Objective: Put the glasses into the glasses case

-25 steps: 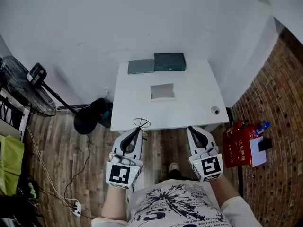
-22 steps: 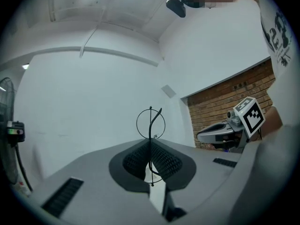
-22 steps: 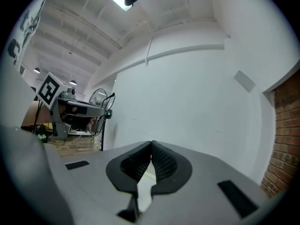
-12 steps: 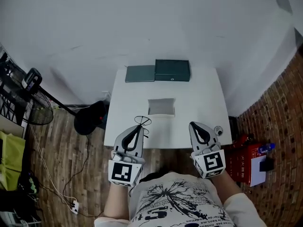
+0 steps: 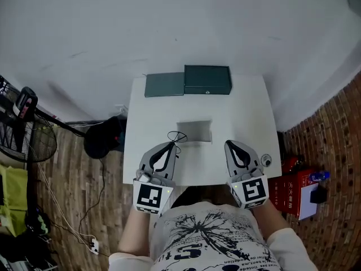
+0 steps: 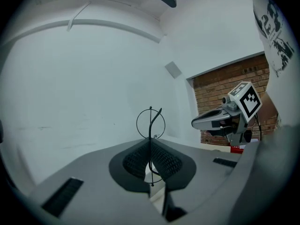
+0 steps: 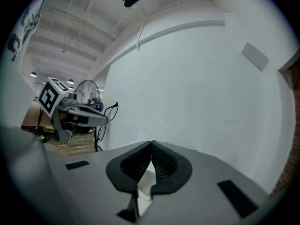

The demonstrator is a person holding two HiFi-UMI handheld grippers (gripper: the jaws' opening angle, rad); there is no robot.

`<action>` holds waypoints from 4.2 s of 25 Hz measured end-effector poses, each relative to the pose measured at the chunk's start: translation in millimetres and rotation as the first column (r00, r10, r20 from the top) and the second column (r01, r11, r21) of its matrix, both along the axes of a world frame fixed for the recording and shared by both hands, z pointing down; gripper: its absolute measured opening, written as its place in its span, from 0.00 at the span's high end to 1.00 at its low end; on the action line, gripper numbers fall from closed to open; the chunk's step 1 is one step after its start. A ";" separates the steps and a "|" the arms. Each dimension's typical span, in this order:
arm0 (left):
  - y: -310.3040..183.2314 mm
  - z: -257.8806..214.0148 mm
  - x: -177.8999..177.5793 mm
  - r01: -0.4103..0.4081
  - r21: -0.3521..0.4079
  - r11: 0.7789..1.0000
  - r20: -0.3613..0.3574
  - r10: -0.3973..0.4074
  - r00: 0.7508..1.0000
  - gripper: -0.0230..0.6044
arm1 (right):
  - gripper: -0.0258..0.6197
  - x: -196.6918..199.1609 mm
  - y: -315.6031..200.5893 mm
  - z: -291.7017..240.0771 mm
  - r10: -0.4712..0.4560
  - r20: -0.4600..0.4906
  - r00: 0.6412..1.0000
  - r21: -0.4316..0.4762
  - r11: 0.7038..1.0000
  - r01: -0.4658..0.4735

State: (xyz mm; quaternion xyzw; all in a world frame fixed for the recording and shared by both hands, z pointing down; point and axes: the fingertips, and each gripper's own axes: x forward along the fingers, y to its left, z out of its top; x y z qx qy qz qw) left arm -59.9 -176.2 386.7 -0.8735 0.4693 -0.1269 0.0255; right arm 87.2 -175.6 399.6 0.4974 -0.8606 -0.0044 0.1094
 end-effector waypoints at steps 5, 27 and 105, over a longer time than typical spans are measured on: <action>-45.9 41.6 6.6 -0.086 -0.088 0.992 0.068 0.092 0.993 0.94 | 0.94 -4.6 -29.8 19.7 0.025 0.003 1.000 -0.051 0.998 -0.025; -108.8 237.9 68.8 -0.427 -0.520 0.740 0.389 0.650 0.653 0.94 | 0.94 8.4 -76.8 129.4 0.182 -0.001 0.983 -0.251 0.952 -0.176; -84.4 -17.2 -29.2 0.031 -0.012 0.999 -0.131 -0.032 0.991 0.94 | 0.94 11.0 -81.7 -20.4 0.009 0.038 0.999 0.043 0.999 -0.011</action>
